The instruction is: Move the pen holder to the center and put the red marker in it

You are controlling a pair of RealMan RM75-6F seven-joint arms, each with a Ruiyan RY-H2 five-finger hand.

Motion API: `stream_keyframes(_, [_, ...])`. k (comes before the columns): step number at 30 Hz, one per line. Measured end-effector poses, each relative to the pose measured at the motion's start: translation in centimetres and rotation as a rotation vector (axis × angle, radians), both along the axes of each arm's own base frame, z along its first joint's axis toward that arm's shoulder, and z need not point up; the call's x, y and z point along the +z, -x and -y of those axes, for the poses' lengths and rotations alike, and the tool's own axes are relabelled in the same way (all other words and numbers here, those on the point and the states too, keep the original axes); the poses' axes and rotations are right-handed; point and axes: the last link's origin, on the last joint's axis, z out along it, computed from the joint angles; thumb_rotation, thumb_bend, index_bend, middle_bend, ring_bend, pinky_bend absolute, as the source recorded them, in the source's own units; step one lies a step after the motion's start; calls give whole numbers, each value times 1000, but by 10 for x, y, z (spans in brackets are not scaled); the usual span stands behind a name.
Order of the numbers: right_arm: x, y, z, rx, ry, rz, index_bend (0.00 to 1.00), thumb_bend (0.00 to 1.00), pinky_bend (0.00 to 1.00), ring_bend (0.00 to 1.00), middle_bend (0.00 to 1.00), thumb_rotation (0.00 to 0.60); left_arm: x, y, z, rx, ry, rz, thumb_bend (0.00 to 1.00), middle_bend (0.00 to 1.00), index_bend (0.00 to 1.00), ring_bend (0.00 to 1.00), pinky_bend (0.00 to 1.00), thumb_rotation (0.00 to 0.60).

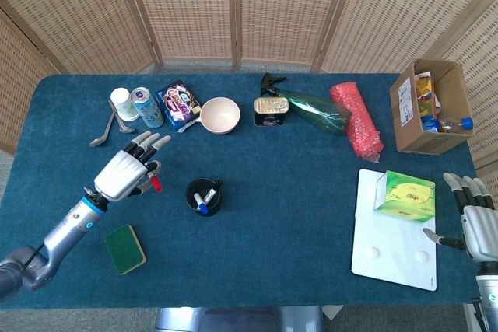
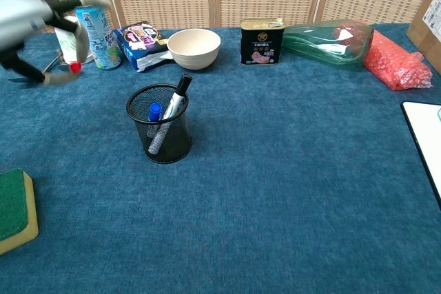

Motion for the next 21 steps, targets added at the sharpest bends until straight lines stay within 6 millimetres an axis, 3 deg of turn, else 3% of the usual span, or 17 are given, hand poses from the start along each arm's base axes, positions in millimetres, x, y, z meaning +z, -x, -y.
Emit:
stream_keyframes(11, [-2,0,1,1,-6,-6,0,0,2,0,0,576,27,-33,30,113,212,466,390,0,636,0,102,600])
stream_keyframes(21, [-5,-1,1,3,-12,-10,0,0,2,0,0,574,1,-54,43,147,361,620,390,0,636,0,100,600])
